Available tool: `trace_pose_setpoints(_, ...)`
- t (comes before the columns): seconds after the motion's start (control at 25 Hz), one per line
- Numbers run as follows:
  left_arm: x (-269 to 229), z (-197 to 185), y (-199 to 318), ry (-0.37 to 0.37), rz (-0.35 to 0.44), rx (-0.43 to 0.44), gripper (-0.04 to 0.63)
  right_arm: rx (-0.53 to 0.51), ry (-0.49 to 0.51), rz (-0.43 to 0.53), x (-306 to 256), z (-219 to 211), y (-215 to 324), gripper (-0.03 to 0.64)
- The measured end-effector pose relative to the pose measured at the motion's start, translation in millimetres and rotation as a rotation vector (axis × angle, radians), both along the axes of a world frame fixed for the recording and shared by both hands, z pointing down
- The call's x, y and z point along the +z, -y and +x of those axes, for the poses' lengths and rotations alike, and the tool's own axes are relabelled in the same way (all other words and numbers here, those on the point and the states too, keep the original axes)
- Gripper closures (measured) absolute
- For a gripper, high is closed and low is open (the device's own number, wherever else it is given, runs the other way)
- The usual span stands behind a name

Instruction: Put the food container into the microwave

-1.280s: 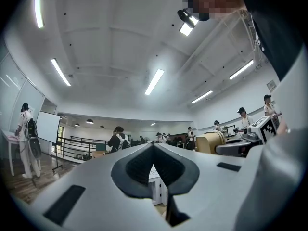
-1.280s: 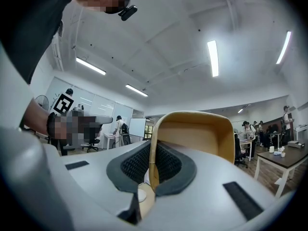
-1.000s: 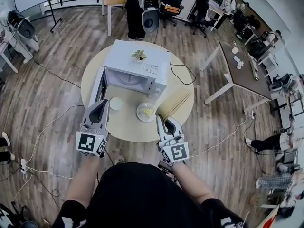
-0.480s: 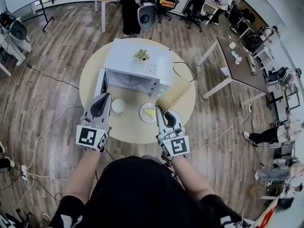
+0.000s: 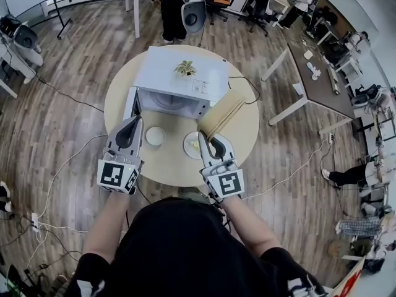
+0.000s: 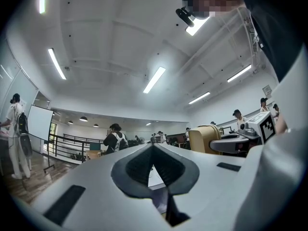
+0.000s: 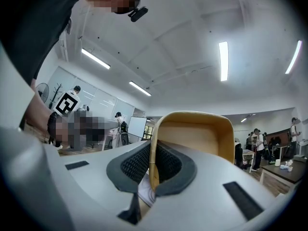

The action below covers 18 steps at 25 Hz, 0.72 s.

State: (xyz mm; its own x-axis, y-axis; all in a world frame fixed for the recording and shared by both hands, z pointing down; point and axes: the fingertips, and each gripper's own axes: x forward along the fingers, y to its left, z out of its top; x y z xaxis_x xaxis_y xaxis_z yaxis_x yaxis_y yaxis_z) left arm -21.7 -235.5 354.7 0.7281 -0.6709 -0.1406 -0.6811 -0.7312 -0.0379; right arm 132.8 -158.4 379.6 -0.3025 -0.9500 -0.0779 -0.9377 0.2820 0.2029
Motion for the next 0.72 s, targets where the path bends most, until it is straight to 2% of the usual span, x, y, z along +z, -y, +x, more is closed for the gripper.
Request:
trace_pose_setpoints(0.36, -9.8, 12.6, 11.9, 0.003, 0.021, -0.036, 0.577, -0.028, 0.022, -0.005, 0.0, 16.4, 21.1, 0.589)
trace_pose_setpoints(0.72, -2.2, 16.5, 19.8, 0.011, 0.006, -0.051, 0.577, -0.055, 0.021, -0.013, 5.8, 19.1, 37.1, 0.589)
